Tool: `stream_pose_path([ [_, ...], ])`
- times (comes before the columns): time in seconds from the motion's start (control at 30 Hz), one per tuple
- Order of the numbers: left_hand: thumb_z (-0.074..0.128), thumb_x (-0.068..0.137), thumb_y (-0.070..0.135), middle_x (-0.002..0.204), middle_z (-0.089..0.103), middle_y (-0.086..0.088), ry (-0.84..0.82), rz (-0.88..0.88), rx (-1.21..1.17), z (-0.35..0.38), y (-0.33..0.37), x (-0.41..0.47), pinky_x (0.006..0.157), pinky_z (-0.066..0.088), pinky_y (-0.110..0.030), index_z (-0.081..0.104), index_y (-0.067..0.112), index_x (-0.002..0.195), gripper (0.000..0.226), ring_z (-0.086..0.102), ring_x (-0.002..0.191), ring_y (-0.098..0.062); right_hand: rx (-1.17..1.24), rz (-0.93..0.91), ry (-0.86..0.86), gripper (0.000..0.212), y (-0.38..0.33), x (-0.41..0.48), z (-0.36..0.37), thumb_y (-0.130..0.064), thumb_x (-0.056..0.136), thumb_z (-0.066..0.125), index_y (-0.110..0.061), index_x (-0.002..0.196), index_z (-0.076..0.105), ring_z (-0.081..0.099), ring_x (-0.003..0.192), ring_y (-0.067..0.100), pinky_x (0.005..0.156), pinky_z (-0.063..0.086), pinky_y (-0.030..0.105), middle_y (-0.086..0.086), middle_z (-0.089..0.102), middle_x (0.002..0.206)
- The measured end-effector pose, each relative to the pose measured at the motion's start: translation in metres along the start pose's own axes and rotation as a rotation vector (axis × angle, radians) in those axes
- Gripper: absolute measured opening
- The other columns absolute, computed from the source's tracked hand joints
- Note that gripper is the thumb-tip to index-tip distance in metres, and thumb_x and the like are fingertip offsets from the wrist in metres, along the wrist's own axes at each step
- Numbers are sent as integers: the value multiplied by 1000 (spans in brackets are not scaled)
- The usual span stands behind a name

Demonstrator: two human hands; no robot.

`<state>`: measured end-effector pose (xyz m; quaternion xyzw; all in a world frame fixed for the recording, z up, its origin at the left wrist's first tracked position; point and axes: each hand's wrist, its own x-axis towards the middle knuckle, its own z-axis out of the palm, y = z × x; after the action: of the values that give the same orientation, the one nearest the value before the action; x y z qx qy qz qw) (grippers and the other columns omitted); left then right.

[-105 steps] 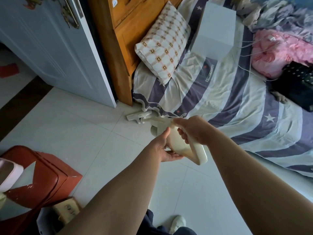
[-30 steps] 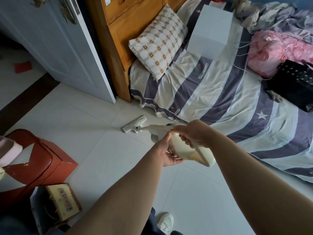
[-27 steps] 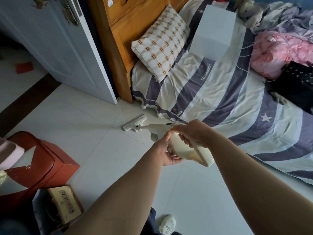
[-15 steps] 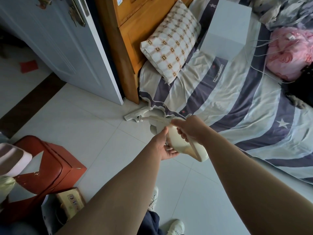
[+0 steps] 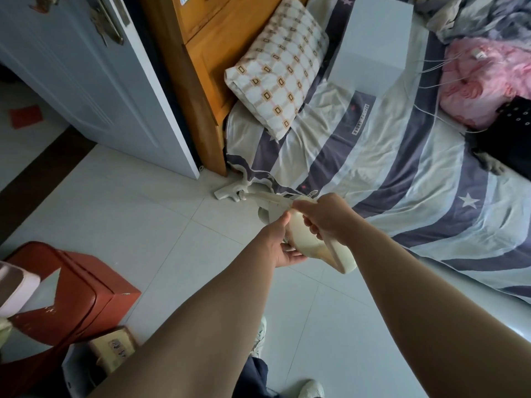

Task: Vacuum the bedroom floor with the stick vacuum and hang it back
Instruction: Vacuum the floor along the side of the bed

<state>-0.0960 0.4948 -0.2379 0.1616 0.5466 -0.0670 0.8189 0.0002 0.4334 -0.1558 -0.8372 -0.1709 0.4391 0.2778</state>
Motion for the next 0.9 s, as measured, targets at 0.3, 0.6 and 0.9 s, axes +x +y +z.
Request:
stream_pose_path([
  [0.3,63,88,54,120,57,-25,-33,-37,28,29,-37,4,87,55,-56,48,10,131,64,62,108,-40,33,39,-2,38,37,-18,-30,-33,92,64,-6,66,58,45,43,16,44,39,23,4,55,54],
  [0.6,65,87,53,124,56,-24,-38,-30,12,48,-88,-3,85,55,-56,48,10,131,64,61,111,-39,17,26,-29,37,83,-40,-50,-36,89,63,-6,67,60,48,54,23,50,41,28,10,58,60],
  [0.9,69,83,56,120,58,-24,-6,-46,-16,64,-128,-8,92,53,-54,48,14,129,65,63,107,-40,48,20,-69,39,118,-59,-68,-38,89,65,-3,71,64,49,57,24,51,42,30,12,58,62],
])
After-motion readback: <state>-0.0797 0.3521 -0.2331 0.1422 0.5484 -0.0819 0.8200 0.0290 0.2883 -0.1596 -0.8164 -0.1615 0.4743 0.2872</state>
